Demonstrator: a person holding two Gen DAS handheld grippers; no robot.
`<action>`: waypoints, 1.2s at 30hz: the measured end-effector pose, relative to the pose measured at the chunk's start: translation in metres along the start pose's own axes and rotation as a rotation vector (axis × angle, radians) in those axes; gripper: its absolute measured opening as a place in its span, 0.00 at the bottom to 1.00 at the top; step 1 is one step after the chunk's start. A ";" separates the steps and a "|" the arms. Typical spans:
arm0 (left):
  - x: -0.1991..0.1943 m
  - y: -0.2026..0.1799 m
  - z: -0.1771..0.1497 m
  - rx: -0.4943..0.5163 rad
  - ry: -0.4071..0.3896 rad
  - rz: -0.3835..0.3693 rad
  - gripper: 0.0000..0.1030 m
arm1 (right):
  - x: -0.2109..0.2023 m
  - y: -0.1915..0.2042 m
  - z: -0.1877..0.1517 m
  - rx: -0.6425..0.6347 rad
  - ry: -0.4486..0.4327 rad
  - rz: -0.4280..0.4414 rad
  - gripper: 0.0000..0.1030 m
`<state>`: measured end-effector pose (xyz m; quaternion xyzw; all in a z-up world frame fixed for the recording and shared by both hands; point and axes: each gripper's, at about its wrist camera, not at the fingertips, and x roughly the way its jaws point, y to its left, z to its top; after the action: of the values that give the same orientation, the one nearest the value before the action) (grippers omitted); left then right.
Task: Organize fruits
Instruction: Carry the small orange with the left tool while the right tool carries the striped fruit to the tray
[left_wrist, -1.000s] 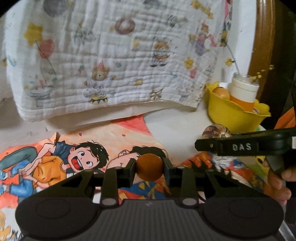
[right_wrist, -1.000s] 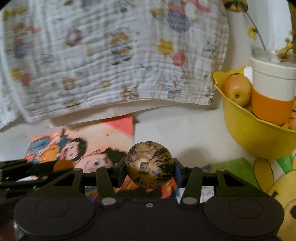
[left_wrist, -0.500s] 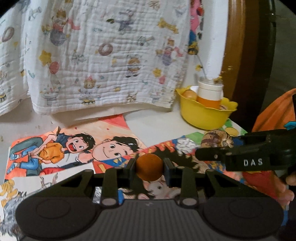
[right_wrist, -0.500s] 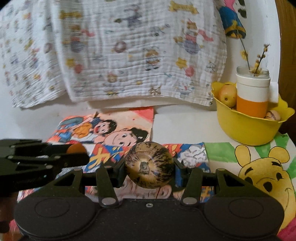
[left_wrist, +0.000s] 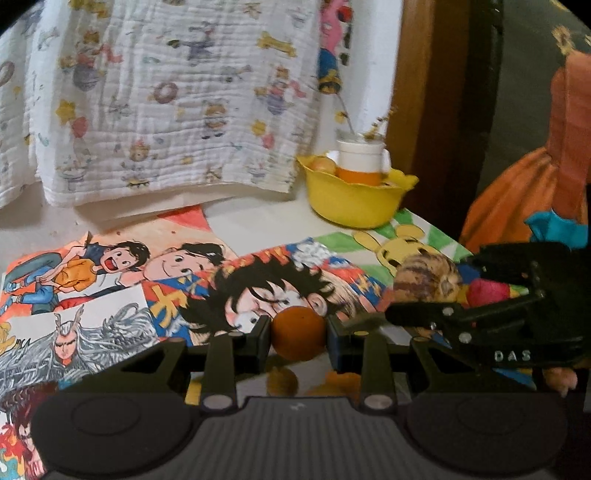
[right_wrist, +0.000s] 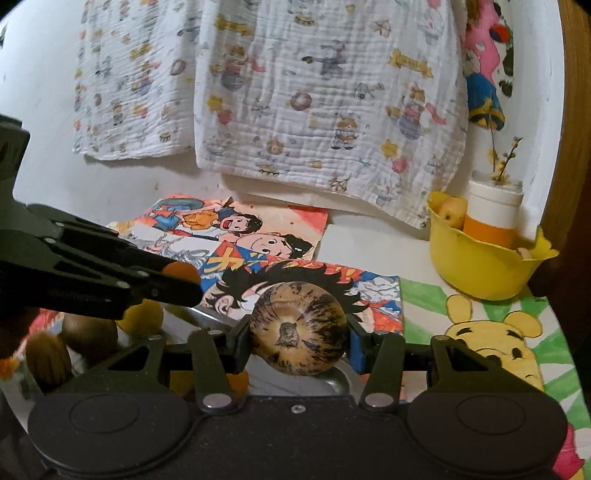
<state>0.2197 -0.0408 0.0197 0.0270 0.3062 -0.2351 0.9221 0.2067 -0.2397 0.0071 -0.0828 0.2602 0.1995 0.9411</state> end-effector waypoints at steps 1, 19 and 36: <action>-0.003 -0.003 -0.002 0.009 -0.001 -0.005 0.33 | -0.003 -0.001 -0.003 -0.005 -0.005 -0.001 0.50; -0.022 -0.058 -0.039 0.205 -0.004 -0.140 0.33 | -0.002 -0.017 -0.036 -0.033 0.045 0.033 0.50; 0.006 -0.078 -0.051 0.295 0.148 -0.151 0.33 | 0.034 -0.028 -0.035 -0.073 0.135 0.134 0.50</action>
<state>0.1600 -0.1027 -0.0179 0.1561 0.3365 -0.3433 0.8629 0.2292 -0.2624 -0.0392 -0.1124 0.3207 0.2654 0.9023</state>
